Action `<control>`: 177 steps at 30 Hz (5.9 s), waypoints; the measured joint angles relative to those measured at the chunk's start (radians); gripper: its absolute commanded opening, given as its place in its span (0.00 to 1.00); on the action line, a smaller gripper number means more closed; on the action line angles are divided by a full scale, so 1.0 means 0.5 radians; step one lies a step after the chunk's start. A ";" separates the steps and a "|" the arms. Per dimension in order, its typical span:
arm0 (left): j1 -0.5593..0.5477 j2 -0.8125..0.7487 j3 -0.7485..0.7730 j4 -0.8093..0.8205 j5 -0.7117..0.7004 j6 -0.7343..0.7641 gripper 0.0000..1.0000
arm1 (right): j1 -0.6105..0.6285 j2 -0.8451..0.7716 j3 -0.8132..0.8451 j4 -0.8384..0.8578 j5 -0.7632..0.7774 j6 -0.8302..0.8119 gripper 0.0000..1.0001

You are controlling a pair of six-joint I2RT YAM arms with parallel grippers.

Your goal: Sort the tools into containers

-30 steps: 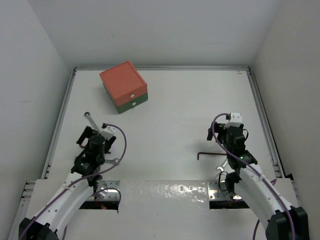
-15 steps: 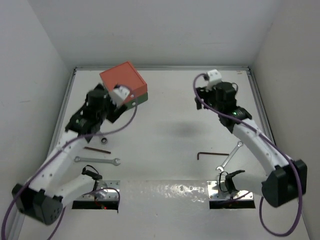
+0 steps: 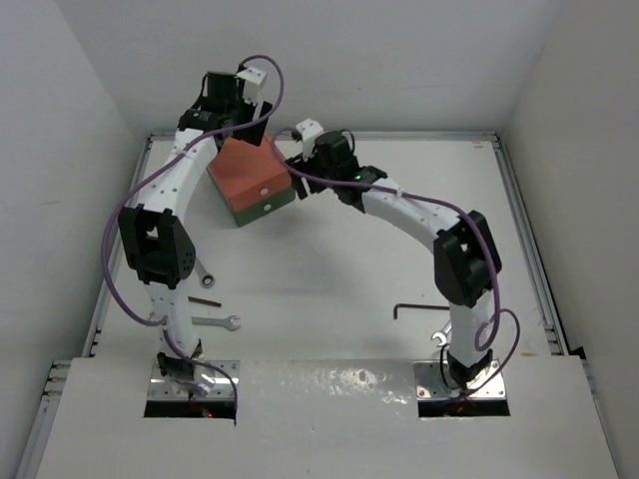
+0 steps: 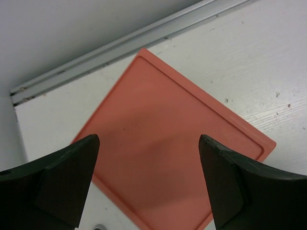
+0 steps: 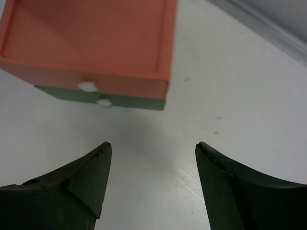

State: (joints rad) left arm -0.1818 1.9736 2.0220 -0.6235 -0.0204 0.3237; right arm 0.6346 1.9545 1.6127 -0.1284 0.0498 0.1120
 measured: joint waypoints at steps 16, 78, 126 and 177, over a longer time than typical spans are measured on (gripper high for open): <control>0.095 0.086 -0.309 0.336 -0.078 -0.365 0.70 | 0.263 0.487 0.069 0.515 0.059 0.302 0.61; 0.094 0.101 -0.661 0.771 -0.145 -0.500 0.66 | 0.318 0.697 0.174 0.736 0.217 0.332 0.32; 0.084 0.071 -0.745 0.872 -0.176 -0.507 0.66 | 0.369 0.710 0.263 0.806 0.379 0.241 0.35; 0.073 0.082 -0.713 0.832 -0.243 -0.555 0.68 | 0.443 0.037 -0.854 1.086 0.360 0.200 0.00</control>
State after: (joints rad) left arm -0.1452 2.0148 1.6653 -0.2073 -0.1417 0.0463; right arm 0.8562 1.9732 1.1858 0.4145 0.2298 0.2119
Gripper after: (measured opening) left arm 0.683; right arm 0.229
